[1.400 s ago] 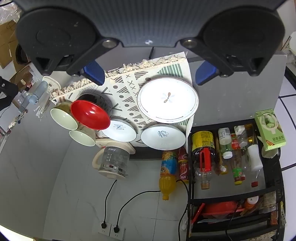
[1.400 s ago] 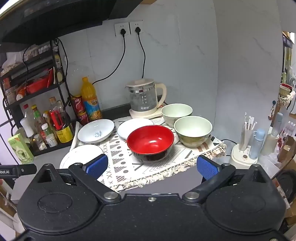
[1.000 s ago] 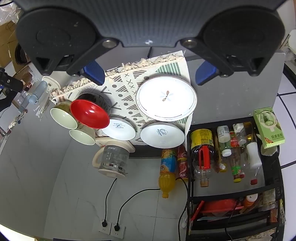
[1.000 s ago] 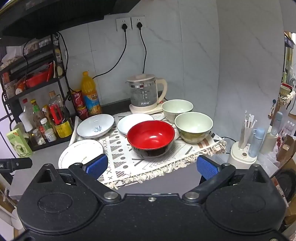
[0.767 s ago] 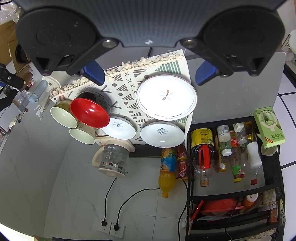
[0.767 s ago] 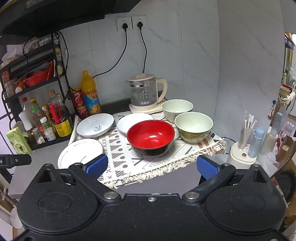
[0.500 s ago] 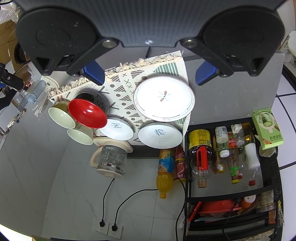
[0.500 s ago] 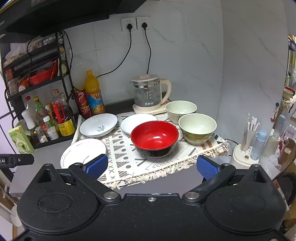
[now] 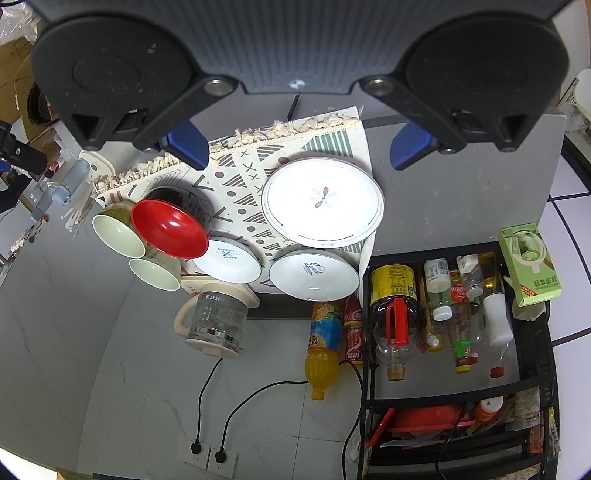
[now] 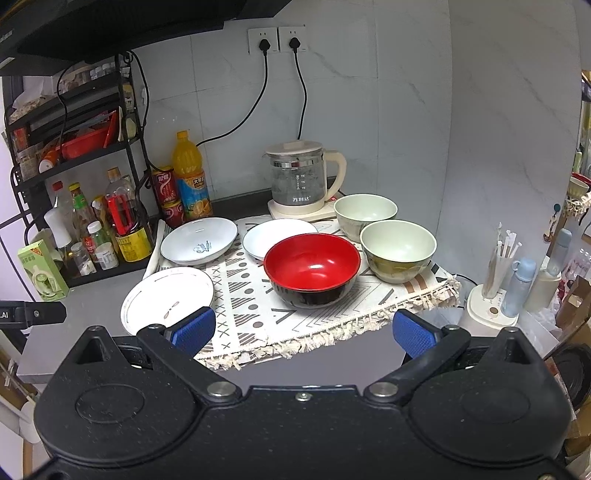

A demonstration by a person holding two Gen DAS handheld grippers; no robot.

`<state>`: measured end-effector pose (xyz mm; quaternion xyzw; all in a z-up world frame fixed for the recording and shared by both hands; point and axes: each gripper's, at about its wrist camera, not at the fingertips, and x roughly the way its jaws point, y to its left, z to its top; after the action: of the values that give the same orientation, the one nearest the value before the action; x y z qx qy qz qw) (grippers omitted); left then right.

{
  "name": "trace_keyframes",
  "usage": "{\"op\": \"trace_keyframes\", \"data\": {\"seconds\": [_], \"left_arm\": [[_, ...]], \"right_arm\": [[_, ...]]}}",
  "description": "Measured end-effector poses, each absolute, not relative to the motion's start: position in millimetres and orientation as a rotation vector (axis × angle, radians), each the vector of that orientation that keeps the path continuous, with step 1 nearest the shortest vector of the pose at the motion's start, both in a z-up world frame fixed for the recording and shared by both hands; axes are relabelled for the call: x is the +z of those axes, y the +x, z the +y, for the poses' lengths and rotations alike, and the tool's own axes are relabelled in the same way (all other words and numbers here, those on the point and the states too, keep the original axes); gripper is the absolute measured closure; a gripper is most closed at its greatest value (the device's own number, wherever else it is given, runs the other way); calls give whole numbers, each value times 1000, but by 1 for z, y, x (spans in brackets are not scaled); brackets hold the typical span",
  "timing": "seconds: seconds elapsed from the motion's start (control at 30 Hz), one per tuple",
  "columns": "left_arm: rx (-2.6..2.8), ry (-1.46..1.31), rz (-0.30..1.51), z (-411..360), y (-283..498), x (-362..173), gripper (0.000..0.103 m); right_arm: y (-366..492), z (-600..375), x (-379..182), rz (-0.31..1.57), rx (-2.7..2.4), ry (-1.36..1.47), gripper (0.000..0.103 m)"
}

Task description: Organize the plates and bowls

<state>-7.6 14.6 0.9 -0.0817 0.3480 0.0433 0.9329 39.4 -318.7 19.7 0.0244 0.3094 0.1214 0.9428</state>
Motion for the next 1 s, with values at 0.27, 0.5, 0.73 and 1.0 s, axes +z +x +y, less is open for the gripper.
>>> {"op": "trace_keyframes", "data": {"seconds": [0.27,0.5,0.73,1.0], "left_arm": [[88,-168,713,14,-8,1,0],[90,-175,717,12,-7,0,0],[100,-179,723,11,-5,-1,0],[105,-180,728,9,-4,-3,0]], "right_arm": [[41,-319,17,640,244,51,0],[41,-320,16,644,244,49,0],[40,-321,14,647,248,46,0],[41,-323,13,651,265,43,0]]}}
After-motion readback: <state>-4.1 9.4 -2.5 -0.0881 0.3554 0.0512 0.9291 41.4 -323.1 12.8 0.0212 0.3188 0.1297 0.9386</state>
